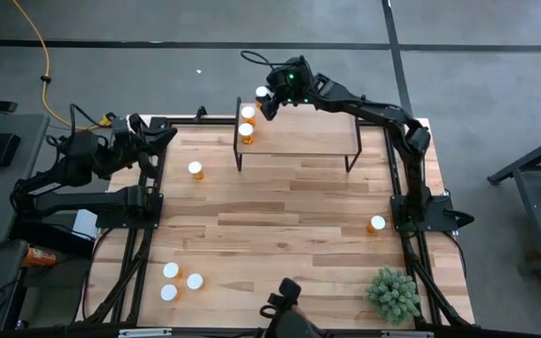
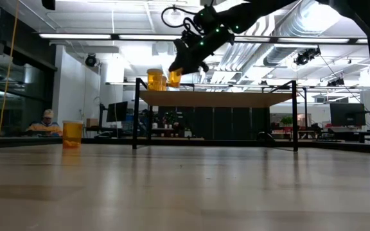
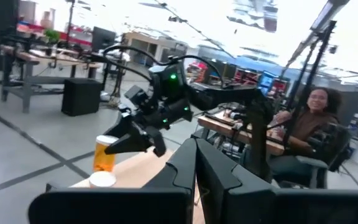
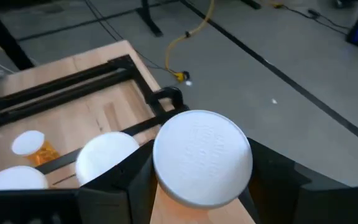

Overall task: Pick and place medicine bottles onto shelf by color
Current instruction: Put the orange pill bottle on the shelf aligned with the other orange pill bottles

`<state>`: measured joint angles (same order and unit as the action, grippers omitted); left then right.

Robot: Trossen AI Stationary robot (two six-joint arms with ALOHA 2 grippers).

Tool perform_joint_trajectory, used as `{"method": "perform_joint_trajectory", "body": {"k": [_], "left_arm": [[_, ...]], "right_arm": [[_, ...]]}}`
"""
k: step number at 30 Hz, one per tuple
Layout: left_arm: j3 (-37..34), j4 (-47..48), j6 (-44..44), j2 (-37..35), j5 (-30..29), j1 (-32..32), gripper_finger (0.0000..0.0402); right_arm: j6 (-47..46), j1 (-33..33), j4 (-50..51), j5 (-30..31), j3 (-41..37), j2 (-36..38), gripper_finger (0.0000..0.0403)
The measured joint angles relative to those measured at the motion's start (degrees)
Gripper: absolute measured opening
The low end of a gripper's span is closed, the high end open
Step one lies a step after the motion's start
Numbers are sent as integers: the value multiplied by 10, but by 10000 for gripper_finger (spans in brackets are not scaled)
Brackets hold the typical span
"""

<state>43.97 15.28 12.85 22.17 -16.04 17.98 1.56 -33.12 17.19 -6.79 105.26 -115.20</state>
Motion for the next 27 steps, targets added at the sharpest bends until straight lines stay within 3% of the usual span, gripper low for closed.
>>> {"method": "perform_joint_trajectory", "body": {"k": [12,24,27], "left_arm": [[0,0,0,4,-13,0,0],[0,0,-15,4,-13,0,0],[0,0,-15,4,-13,0,0]], "right_arm": [[-17,13,-125,-28,-29,-33,197],[-48,15,-110,-26,-26,-47,197],[-29,19,-99,0,-26,-47,197]]}}
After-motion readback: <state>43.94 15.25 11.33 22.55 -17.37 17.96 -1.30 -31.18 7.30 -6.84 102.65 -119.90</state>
